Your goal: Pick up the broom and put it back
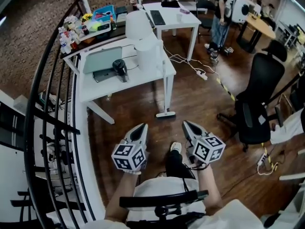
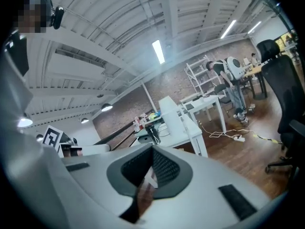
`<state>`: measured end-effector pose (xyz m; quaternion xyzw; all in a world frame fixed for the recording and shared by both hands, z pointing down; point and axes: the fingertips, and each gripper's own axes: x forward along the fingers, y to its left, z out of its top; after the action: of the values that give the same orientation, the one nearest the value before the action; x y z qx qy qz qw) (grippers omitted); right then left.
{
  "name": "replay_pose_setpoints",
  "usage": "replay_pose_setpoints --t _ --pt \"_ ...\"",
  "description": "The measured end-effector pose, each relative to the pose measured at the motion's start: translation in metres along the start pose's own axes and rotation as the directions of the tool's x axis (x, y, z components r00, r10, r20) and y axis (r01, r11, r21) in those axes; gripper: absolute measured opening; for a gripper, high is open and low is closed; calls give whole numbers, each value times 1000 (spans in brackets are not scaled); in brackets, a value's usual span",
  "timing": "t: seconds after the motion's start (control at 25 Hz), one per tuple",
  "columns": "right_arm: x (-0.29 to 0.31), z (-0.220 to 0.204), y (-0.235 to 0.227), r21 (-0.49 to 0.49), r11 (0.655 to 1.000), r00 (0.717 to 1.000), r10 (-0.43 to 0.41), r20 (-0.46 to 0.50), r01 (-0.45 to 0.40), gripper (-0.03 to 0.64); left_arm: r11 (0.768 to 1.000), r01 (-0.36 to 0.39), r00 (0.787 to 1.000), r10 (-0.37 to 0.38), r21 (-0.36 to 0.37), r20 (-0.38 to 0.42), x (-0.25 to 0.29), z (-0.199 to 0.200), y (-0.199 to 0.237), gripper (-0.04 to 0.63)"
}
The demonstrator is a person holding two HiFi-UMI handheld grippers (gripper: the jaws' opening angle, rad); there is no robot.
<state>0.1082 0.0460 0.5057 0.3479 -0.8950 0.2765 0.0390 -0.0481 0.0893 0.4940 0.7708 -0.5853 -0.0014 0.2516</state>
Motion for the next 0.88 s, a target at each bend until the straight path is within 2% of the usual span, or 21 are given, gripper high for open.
replay_pose_setpoints --t 0.44,0.68,0.88 --pt "86 80 -111 1 997 995 75 -70 -75 8 996 -84 996 83 -15 -30 152 51 12 -11" --pt "112 103 -145 14 995 992 97 -76 -96 8 993 -115 992 114 -4 -46 193 65 19 -11" --pt "134 107 -154 33 995 993 93 -75 -91 8 994 -108 993 108 5 -53 208 77 32 -11"
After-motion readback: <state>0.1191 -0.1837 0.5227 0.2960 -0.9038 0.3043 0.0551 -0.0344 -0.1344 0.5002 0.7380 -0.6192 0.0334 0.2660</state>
